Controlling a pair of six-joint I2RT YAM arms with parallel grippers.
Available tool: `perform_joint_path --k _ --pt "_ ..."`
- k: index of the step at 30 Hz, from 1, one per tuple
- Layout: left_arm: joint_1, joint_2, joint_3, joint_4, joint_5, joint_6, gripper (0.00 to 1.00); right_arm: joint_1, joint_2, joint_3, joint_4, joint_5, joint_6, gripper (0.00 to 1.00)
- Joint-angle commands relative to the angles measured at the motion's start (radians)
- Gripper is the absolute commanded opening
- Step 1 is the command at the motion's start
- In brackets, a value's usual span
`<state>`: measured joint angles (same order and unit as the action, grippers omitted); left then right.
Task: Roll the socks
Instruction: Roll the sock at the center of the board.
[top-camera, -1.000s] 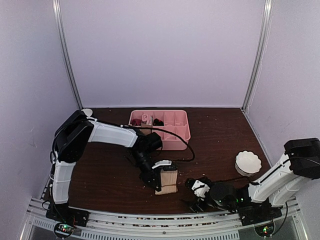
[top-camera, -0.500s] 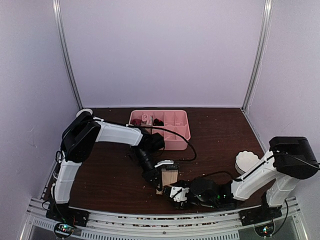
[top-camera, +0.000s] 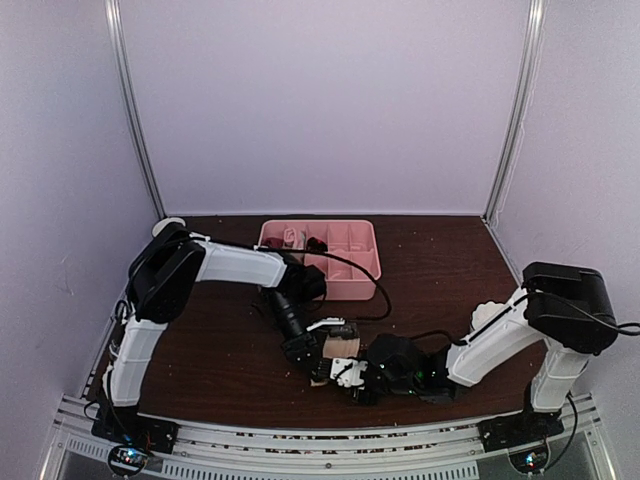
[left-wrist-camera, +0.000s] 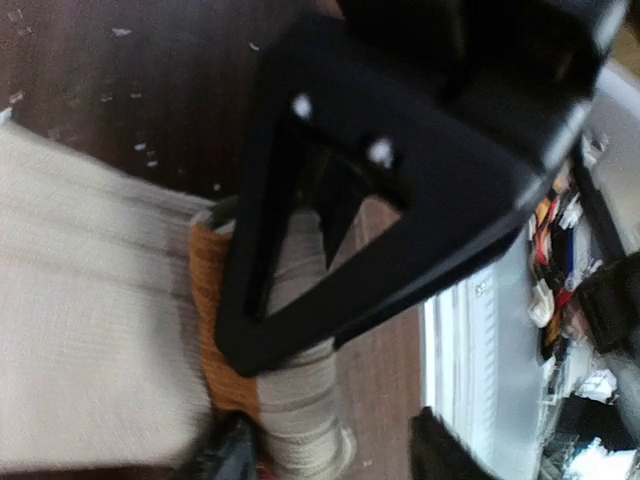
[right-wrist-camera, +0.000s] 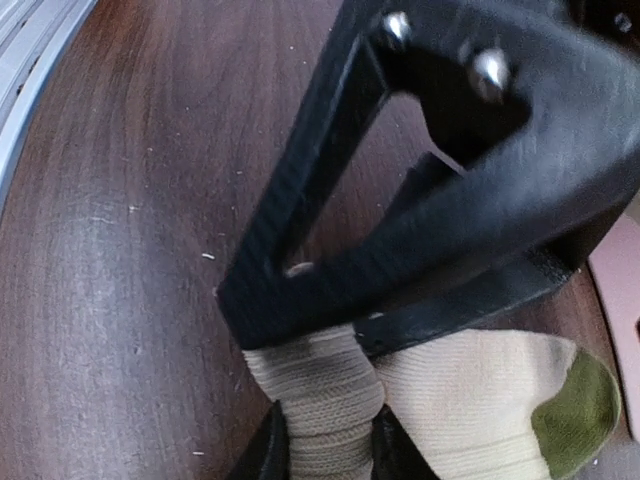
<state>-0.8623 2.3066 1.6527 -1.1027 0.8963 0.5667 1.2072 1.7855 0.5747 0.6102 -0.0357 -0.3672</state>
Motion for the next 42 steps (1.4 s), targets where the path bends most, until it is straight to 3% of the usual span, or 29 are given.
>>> perform_joint_path --k 1,3,4,5,9,19,27,29,32,38,42 --pt "0.064 -0.084 -0.054 0.082 0.004 0.064 0.66 -0.051 0.065 0.002 -0.153 -0.115 0.105 0.19" --pt "0.082 -0.159 -0.113 0.14 0.02 0.081 0.81 -0.08 0.087 0.006 -0.178 -0.164 0.157 0.13" --pt "0.088 -0.202 -0.151 0.183 0.017 0.085 0.95 -0.092 0.095 0.008 -0.19 -0.193 0.186 0.09" --pt "0.092 -0.241 -0.187 0.222 0.015 0.091 0.98 -0.1 0.102 0.003 -0.189 -0.221 0.213 0.07" --pt "0.094 -0.371 -0.317 0.384 -0.013 0.093 0.98 -0.114 0.115 -0.029 -0.15 -0.314 0.291 0.01" --pt "0.052 -0.419 -0.373 0.43 -0.077 0.136 0.98 -0.161 0.18 -0.055 -0.113 -0.413 0.465 0.0" --pt "0.003 -0.403 -0.403 0.521 -0.16 0.163 0.87 -0.228 0.249 -0.109 0.03 -0.513 0.623 0.0" --pt "0.0 -0.395 -0.409 0.567 -0.193 0.141 0.76 -0.234 0.265 -0.11 0.07 -0.535 0.653 0.0" --pt "-0.005 -0.384 -0.404 0.607 -0.22 0.131 0.68 -0.235 0.294 -0.097 0.079 -0.559 0.672 0.0" --pt "-0.025 -0.342 -0.369 0.567 -0.231 0.154 0.65 -0.245 0.308 -0.093 0.109 -0.587 0.703 0.0" --pt "-0.033 -0.325 -0.374 0.54 -0.235 0.183 0.56 -0.255 0.313 -0.091 0.112 -0.602 0.714 0.0"
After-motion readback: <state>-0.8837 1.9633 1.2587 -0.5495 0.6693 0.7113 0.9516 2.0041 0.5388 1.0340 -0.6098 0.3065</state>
